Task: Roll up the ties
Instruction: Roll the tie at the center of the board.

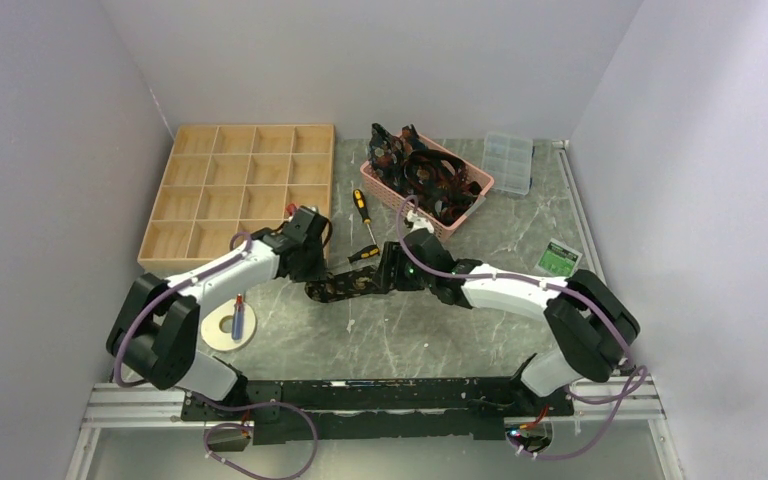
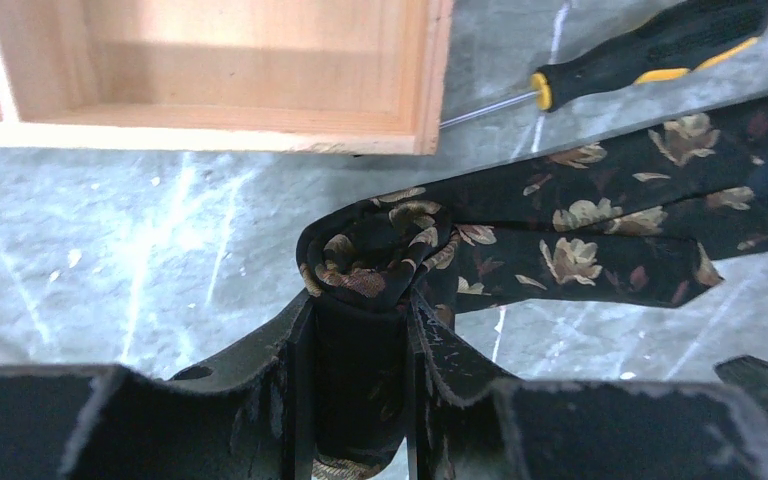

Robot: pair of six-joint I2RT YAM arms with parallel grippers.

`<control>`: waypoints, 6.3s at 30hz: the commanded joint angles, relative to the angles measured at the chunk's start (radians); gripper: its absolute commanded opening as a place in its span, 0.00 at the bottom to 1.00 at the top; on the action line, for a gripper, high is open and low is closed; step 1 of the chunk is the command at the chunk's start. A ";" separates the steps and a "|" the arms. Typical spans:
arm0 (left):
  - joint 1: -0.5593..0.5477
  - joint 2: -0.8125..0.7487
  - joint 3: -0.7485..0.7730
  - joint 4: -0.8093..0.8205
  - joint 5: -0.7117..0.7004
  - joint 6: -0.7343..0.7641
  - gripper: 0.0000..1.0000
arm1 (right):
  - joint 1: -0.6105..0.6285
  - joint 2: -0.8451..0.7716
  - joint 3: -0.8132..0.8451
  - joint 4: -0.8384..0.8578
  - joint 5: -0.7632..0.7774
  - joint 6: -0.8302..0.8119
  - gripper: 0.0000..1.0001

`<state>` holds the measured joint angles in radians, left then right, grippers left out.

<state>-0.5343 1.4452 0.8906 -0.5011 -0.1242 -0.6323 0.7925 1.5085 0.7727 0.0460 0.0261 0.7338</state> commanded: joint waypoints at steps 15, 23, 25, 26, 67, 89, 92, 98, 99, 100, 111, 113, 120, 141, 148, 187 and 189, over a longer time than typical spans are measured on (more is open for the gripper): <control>-0.246 0.436 0.515 -0.686 -0.531 -0.271 0.03 | -0.045 -0.311 -0.218 -0.081 0.115 -0.045 0.64; -0.331 0.618 0.730 -0.825 -0.560 -0.337 0.03 | -0.060 -0.436 -0.301 -0.117 0.124 -0.039 0.64; -0.345 0.653 0.764 -0.838 -0.555 -0.341 0.03 | -0.062 -0.458 -0.314 -0.125 0.125 -0.039 0.65; -0.350 0.672 0.778 -0.840 -0.551 -0.341 0.03 | -0.062 -0.467 -0.319 -0.128 0.126 -0.038 0.65; -0.397 0.230 0.541 -0.473 -0.355 -0.286 0.70 | -0.071 -0.477 -0.242 -0.131 -0.013 -0.118 0.68; -0.053 -0.684 -0.539 0.492 0.114 -0.282 0.74 | 0.058 0.195 0.305 -0.095 -0.108 -0.141 0.61; -0.042 -0.624 -0.531 0.520 0.133 -0.271 0.73 | 0.057 0.245 0.330 -0.110 -0.098 -0.143 0.59; 0.019 -0.537 -0.510 0.591 0.200 -0.239 0.76 | 0.048 0.266 0.323 -0.114 -0.064 -0.140 0.56; 0.032 -0.512 -0.505 0.597 0.217 -0.231 0.77 | 0.045 0.266 0.318 -0.113 -0.062 -0.139 0.56; 0.046 -0.494 -0.499 0.602 0.229 -0.222 0.77 | 0.040 0.267 0.308 -0.113 -0.064 -0.137 0.56; 0.080 -0.283 -0.507 0.804 0.349 -0.187 0.81 | 0.004 0.272 0.245 -0.075 -0.096 -0.121 0.56; 0.080 -0.240 -0.492 0.823 0.364 -0.183 0.81 | 0.003 0.271 0.234 -0.068 -0.102 -0.118 0.55; 0.080 -0.120 -0.463 0.900 0.420 -0.194 0.82 | -0.001 0.269 0.204 -0.050 -0.106 -0.111 0.55; 0.082 0.052 -0.440 1.035 0.509 -0.192 0.56 | -0.027 0.260 0.134 0.011 -0.123 -0.091 0.55; 0.082 0.073 -0.430 1.040 0.543 -0.186 0.31 | -0.028 0.247 0.144 0.006 -0.129 -0.092 0.55; -0.297 0.527 0.557 -0.769 -0.534 -0.219 0.03 | -0.055 -0.514 -0.264 -0.190 0.159 -0.073 0.66; -0.314 0.581 0.615 -0.792 -0.535 -0.227 0.03 | -0.060 -0.536 -0.278 -0.198 0.159 -0.075 0.66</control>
<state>-0.8204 1.9385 1.4105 -1.1370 -0.5995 -0.7937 0.7425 1.0222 0.5175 -0.1364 0.1570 0.6582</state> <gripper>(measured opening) 0.213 0.663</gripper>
